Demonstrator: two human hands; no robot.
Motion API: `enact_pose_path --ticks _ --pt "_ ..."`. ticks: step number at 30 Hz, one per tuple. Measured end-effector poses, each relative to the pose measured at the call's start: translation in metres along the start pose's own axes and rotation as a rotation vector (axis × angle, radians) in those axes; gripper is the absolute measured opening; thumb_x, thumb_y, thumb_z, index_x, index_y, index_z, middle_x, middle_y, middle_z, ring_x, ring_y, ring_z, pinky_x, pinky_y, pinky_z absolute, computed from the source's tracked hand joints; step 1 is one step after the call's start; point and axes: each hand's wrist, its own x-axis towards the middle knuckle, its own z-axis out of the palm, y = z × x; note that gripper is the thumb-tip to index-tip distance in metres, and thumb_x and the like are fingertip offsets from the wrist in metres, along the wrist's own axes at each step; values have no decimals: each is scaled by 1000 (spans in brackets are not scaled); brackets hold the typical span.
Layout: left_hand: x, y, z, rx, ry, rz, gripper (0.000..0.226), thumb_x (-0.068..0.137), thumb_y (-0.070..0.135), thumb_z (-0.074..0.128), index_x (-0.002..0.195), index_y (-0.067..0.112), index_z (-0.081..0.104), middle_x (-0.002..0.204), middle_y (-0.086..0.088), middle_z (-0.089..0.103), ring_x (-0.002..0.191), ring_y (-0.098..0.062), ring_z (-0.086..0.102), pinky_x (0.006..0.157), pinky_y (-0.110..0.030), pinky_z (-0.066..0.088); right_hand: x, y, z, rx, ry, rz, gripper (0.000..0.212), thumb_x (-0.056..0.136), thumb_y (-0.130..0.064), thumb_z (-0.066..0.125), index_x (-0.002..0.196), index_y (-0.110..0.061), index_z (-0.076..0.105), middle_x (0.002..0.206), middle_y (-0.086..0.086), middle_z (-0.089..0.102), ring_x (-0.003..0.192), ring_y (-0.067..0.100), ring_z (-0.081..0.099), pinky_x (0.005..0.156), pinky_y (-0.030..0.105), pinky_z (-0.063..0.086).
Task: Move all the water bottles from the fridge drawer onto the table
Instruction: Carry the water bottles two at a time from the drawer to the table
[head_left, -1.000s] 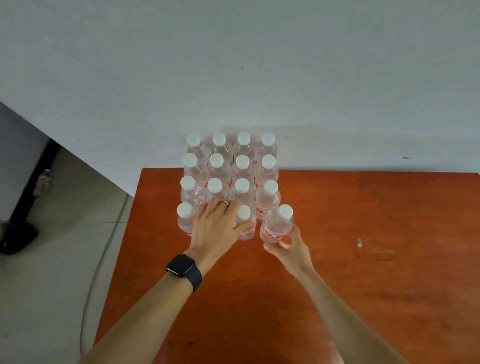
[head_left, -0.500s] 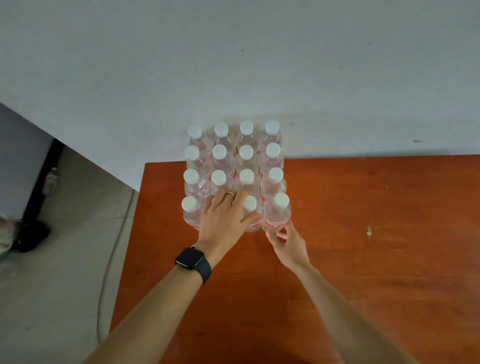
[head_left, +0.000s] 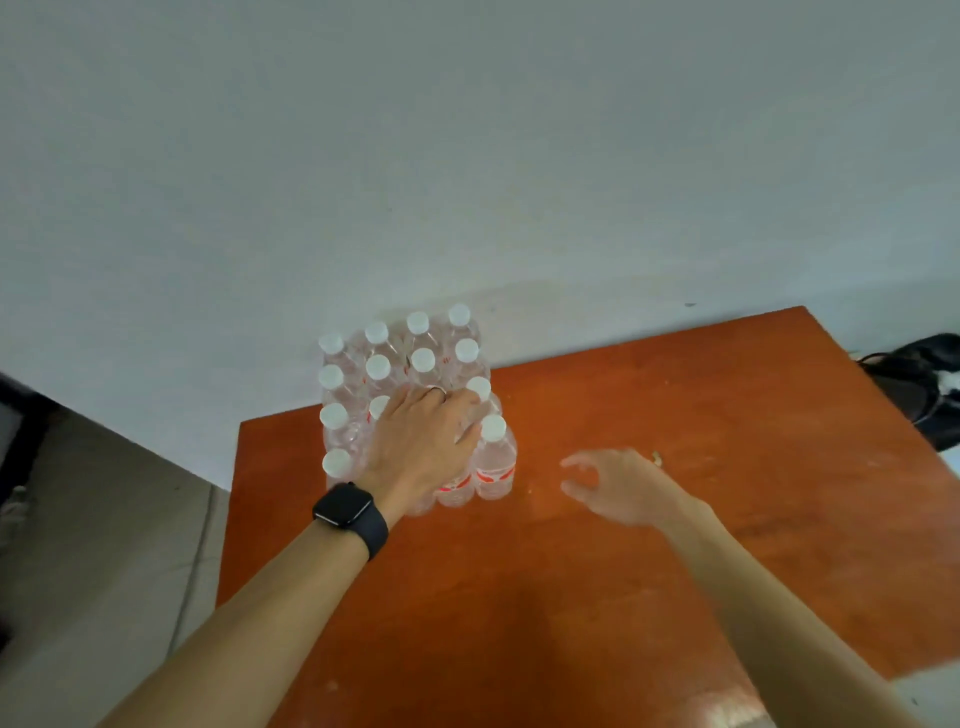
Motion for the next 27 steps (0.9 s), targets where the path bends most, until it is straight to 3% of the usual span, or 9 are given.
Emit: enact_pose_path --ticks 6,11,23,27 --pt "44 94 -37 -54 -25 219 38 100 46 46 133 33 59 128 2 66 117 -21 59 104 -39 42 -112 37 -74 113 487 67 34 98 -47 52 130 -37 63 134 -14 61 127 13 53 107 35 43" --pt "49 207 -47 -90 -54 415 39 99 48 46 134 34 58 129 2 64 117 -21 59 98 -37 45 -220 85 -81 143 784 219 32 99 -45 53 128 -38 63 133 -15 60 130 13 47 106 31 36" --pt "-102 544 -22 -225 -11 945 36 98 48 51 131 37 60 127 9 66 118 -16 59 105 -36 38 -562 218 6 219 1161 754 30 97 -44 58 126 -41 65 131 -14 62 129 14 49 104 31 39" --pt "-174 642 -3 -231 -108 1101 35 100 47 49 133 36 58 133 5 63 124 -20 56 113 -42 31 -660 257 61 241 1222 910 32 97 -43 59 128 -39 64 128 -13 64 122 12 53 99 29 43"
